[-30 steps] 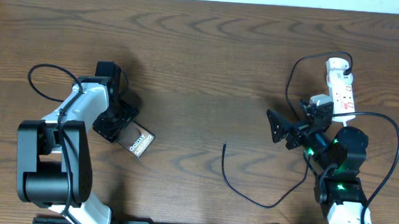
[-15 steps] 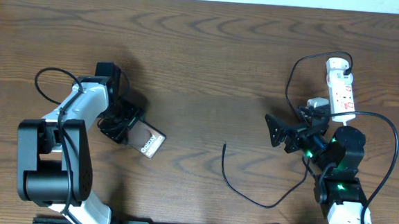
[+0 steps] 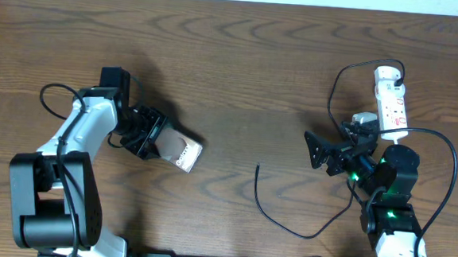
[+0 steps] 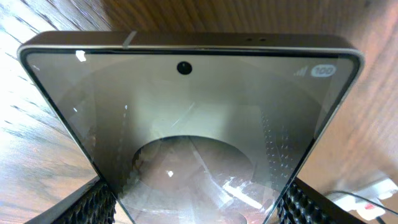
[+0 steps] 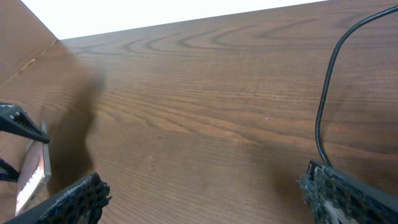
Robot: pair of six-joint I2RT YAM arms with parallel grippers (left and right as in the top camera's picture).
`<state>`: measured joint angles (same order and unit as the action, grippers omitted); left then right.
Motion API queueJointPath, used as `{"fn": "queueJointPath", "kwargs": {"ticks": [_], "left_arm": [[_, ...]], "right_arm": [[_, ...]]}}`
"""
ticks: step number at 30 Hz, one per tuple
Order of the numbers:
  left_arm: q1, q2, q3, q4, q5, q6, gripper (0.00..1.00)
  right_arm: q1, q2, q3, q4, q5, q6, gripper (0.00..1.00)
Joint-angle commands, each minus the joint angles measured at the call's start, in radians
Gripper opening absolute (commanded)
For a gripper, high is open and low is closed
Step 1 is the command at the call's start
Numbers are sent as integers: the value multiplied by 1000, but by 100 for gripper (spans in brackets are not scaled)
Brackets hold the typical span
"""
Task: Plug charger to phone and switch on socket
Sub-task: 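Bring the phone toward the right gripper and move right gripper to meet it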
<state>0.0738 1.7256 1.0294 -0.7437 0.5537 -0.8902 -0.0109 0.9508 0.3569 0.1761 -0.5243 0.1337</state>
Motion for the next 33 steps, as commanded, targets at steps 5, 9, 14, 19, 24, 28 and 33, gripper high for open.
{"fn": "queueJointPath", "kwargs": {"ticks": [5,9,14,19,24,28,33], "left_arm": [[42,-24,14,-6,263,-18,7],[46,-24,14,1,362,-52,7],[46,-24,14,13,438,-119,7],[45,-24,14,87,518,-216,7],[45,-24,14,175,543,-311,7],[45,-24,14,221,544,-367,7],[45,-24,14,283,579,-425,7]], "right_arm": [[3,7,18,0,-48,66,99],[3,63,53,0,-140,109,99],[3,245,206,-1,-395,130,99],[13,443,377,-1,-591,188,99],[68,541,449,0,-620,214,99],[138,558,462,39,-609,219,99],[211,559,462,145,-540,319,99]]}}
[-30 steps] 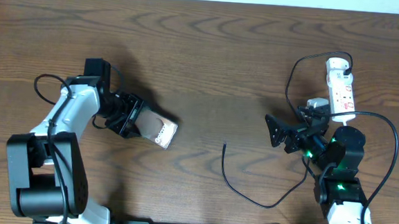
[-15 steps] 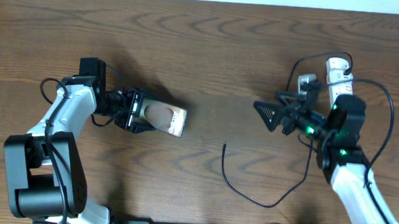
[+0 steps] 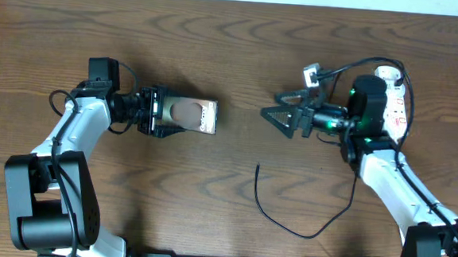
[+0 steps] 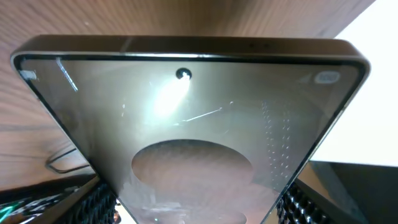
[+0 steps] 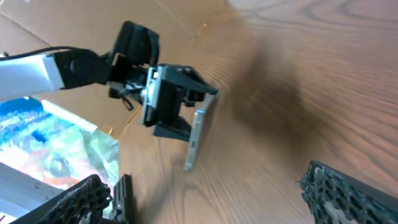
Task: Plug charger to phone and switch on socket
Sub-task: 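Bring the phone toward the right gripper and move right gripper to meet it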
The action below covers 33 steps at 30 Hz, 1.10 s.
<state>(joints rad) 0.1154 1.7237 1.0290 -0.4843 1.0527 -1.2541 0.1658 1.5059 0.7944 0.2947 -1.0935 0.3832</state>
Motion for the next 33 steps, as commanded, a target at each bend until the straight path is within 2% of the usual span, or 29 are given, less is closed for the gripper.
{"fn": "queueJointPath", "kwargs": {"ticks": [1,10,22,33], "left_arm": [[3,-22,14,31,95,-68,7],[-22,-22,14,39,103,-81,7],[-109,-22,14,93,21,-145,7],[-152,-22,14,106,1,-173,7]], "right_arm": [[50,4,24,51,41,88,99],[114,17,24,64,152,101,99],[208,48,24,61,285,148,99],[297,51,24,5,465,160,99]]}}
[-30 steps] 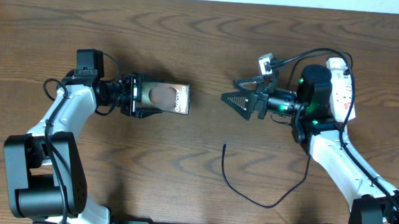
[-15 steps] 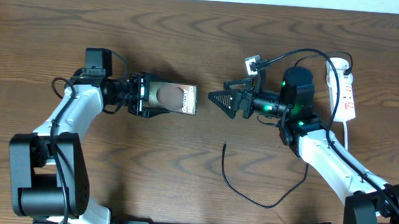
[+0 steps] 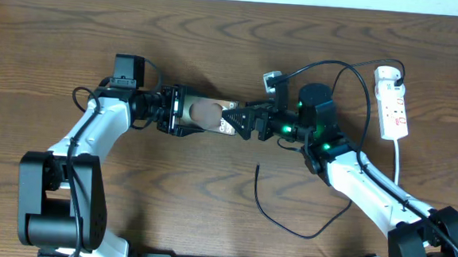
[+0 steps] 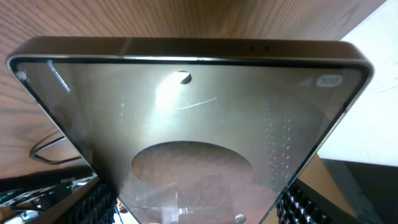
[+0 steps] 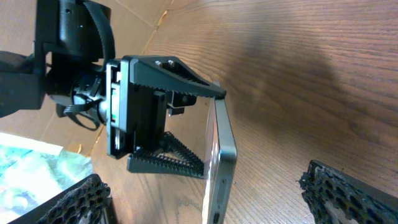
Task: Plug charger to phone and switch on socket
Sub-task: 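Bring the phone toward the right gripper and move right gripper to meet it, then close the right gripper on the phone's bottom end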
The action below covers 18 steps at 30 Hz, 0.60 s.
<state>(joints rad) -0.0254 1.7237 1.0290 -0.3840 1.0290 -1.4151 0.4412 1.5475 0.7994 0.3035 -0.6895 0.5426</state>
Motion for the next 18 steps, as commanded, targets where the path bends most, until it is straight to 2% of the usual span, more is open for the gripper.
{"fn": "queueJointPath", "kwargs": {"ticks": [1,13,18], "left_arm": [[-15,-22,14,5,24,-12,7],[-61,-22,14,55,36,-46,7],[-65,-22,14,58,40,-54,8]], "right_arm": [[27,10,19,-4,71,-1,99],[79,34,18,-31,138,-1,99],[79,65,18,-9,137,11,93]]}}
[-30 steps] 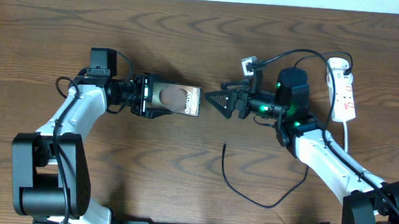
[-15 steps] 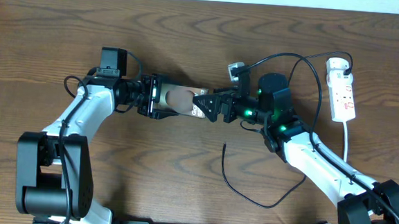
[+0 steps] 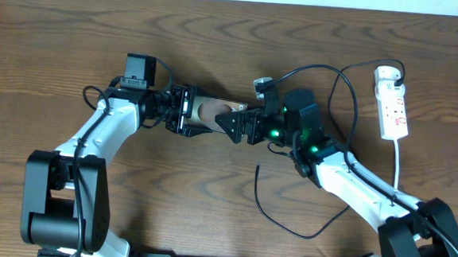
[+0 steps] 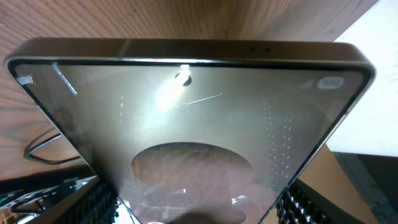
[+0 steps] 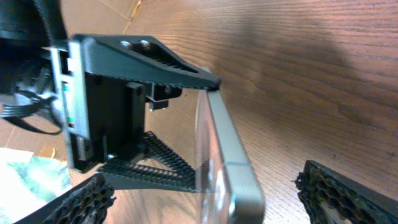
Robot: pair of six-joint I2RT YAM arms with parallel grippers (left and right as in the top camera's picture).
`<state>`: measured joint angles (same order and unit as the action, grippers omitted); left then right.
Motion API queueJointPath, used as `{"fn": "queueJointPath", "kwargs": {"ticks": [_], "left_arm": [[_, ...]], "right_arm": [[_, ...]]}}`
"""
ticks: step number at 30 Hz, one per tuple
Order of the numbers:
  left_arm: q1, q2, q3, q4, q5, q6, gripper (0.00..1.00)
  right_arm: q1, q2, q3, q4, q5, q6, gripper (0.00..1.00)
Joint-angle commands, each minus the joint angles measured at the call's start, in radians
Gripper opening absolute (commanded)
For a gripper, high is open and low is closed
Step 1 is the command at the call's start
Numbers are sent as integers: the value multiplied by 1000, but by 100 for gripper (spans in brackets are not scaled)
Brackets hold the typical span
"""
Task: Plug charger to phone and switch on socket
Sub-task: 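Close the right gripper on the phone's bottom end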
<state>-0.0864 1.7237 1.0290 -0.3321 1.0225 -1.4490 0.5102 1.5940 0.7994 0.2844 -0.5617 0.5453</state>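
The phone (image 3: 212,111) is held off the table at the centre, its screen (image 4: 186,118) filling the left wrist view. My left gripper (image 3: 181,110) is shut on its left end, fingers (image 4: 99,200) at both lower corners. My right gripper (image 3: 241,126) is open, and the phone's free end (image 5: 229,163) sits between its spread fingers (image 5: 339,194) without touching either. The black charger cable (image 3: 275,217) lies on the table below, its loose end (image 3: 258,168) pointing up. The white socket strip (image 3: 393,102) lies at the far right.
A black cable (image 3: 328,71) loops from the right wrist up and over toward the right. A white lead (image 3: 399,167) runs down from the socket strip. Brown wooden tabletop (image 3: 219,32) all around, with cardboard visible past its edge in the right wrist view.
My right gripper has moved a little left, so the phone's free end now lies between its open fingers. My left gripper has shifted the phone slightly right and up the table.
At first my left gripper held the phone low at the left and my right gripper was by the socket strip. Then the phone was level and pointed toward the centre, with the open right gripper facing it. They then met at mid-table, and now the fingers straddle the phone's end.
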Motion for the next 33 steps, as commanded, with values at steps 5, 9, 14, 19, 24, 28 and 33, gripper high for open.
{"fn": "queueJointPath", "kwargs": {"ticks": [5,9,14,19,24,28,33], "left_arm": [[-5,-22,14,6,47,-20,7],[-5,-22,14,6,66,-20,7],[-5,-22,14,10,66,-20,7],[-14,-22,14,23,69,-24,7],[-36,-22,14,65,60,-54,7],[-37,-22,14,65,60,-53,7],[-40,-22,14,65,58,-53,7]], "right_arm": [[19,18,18,23,11,19,87],[22,19,18,30,18,19,71],[22,19,18,34,17,26,56],[22,19,18,37,18,26,51],[22,19,18,39,18,26,46],[22,19,18,39,18,26,38],[22,19,18,39,18,26,28]]}}
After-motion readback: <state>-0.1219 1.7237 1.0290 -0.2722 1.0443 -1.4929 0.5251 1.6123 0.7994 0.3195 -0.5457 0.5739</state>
